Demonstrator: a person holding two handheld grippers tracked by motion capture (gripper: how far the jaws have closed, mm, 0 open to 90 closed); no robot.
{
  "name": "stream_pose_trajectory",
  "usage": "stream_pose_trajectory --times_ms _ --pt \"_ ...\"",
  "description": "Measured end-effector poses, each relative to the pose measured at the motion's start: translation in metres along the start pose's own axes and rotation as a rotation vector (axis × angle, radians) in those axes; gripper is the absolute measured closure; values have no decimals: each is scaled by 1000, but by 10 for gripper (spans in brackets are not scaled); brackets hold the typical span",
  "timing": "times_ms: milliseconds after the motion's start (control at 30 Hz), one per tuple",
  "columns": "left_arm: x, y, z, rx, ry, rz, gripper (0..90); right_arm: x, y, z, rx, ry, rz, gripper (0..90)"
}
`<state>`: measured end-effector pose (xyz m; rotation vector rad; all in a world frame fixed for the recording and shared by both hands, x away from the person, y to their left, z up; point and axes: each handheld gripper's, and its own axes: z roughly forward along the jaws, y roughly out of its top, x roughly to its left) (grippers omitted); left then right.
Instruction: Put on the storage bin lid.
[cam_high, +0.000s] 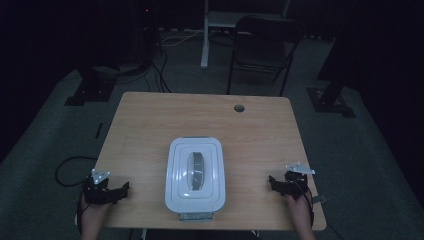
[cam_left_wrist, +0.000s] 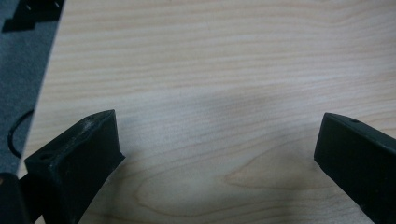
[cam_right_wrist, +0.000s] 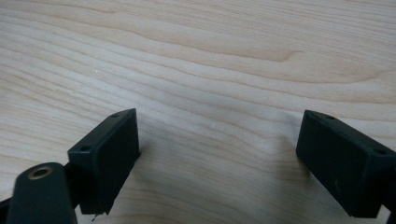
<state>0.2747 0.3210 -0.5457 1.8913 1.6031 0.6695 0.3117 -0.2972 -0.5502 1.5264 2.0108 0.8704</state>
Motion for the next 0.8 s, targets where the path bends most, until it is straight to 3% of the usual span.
stream_pose_trajectory --times_ms 133,333,600,800 --pt "0 1 2 22 13 -18 11 -1 0 0 -1 -12 10 126" --pt "0 2 3 19 30 -38 11 -2 0 0 -1 -43 43 126" --pt "0 2 3 19 32 -40 11 -4 0 0 -1 -82 80 126" --pt "0 3 4 20 33 -40 11 -4 0 0 -2 -83 81 126"
